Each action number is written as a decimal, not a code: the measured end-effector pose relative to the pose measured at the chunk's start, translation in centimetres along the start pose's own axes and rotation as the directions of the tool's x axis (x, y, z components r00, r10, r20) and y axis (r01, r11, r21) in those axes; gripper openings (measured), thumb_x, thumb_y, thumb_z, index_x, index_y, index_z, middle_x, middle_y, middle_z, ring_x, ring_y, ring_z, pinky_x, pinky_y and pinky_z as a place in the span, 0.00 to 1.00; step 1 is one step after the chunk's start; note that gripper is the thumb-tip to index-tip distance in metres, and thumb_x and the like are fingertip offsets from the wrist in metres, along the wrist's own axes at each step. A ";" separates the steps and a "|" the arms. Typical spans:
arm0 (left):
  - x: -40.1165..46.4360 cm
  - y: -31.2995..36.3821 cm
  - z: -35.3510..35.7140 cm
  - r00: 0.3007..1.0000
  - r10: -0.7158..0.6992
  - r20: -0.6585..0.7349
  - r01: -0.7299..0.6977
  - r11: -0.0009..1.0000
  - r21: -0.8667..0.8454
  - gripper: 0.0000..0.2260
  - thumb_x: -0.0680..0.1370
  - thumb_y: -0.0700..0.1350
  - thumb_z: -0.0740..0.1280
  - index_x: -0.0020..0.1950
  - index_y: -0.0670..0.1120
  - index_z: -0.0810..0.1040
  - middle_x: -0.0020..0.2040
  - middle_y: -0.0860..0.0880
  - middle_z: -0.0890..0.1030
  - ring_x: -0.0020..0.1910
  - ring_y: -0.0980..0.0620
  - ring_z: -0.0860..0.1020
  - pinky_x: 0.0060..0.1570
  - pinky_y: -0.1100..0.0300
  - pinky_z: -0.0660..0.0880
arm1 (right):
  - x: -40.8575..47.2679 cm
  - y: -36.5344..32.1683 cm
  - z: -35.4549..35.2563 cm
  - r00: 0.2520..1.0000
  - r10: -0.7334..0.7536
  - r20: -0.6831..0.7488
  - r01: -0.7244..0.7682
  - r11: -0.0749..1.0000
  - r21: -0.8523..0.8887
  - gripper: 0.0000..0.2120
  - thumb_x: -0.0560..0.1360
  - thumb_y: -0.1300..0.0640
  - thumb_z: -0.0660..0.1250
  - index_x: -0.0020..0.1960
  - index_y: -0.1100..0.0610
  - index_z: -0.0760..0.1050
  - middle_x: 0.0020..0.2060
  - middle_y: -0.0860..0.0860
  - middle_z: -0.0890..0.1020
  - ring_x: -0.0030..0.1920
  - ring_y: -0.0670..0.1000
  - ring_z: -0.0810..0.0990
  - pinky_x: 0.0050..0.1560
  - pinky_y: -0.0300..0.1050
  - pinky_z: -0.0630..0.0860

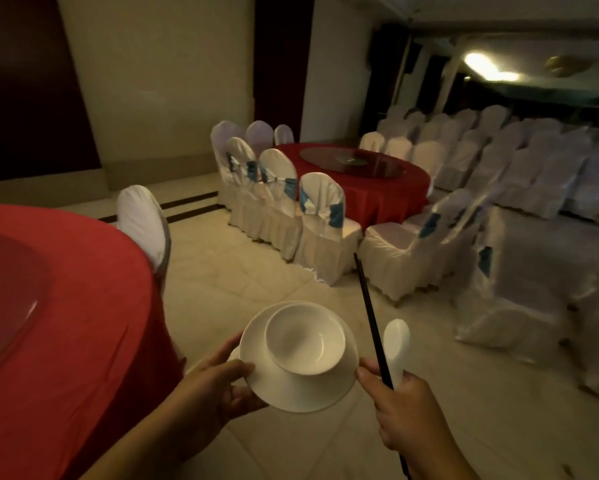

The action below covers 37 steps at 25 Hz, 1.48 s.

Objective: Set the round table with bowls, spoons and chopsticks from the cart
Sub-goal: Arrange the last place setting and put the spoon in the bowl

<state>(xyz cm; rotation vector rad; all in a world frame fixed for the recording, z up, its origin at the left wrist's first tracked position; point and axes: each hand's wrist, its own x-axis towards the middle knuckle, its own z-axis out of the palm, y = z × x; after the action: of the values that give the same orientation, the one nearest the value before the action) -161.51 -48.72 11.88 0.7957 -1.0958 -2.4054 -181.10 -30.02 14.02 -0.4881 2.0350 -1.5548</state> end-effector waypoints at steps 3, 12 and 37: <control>8.0 2.5 -0.7 0.991 0.081 -0.103 -0.088 0.994 -0.061 0.27 0.69 0.32 0.68 0.63 0.56 0.81 0.52 0.41 0.85 0.35 0.39 0.85 0.40 0.45 0.84 | 10.8 -2.1 2.0 0.985 -0.042 0.170 0.046 0.999 -0.018 0.06 0.71 0.42 0.73 0.48 0.34 0.84 0.21 0.40 0.76 0.21 0.39 0.73 0.28 0.38 0.67; 25.0 13.2 -1.0 0.849 0.280 -0.448 -0.357 0.929 -0.095 0.31 0.72 0.32 0.67 0.72 0.54 0.74 0.56 0.38 0.85 0.36 0.40 0.85 0.33 0.52 0.83 | 38.1 -13.7 11.4 0.808 -0.161 0.566 0.273 0.955 -0.117 0.04 0.74 0.46 0.72 0.46 0.36 0.83 0.24 0.37 0.80 0.22 0.36 0.74 0.29 0.35 0.68; 59.3 46.3 -30.3 0.258 0.357 -0.898 -0.695 0.714 0.084 0.24 0.76 0.35 0.66 0.70 0.54 0.76 0.59 0.38 0.83 0.44 0.41 0.86 0.37 0.52 0.84 | 82.7 -32.4 69.7 0.181 -0.064 0.981 0.459 0.888 -0.026 0.08 0.75 0.51 0.74 0.54 0.48 0.82 0.40 0.52 0.85 0.38 0.47 0.81 0.51 0.49 0.80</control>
<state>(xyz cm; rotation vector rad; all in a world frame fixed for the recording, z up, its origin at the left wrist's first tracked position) -183.10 -126.92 11.51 1.0951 -0.3579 -1.1691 -205.71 -140.17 15.62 -1.5814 1.1057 -0.5877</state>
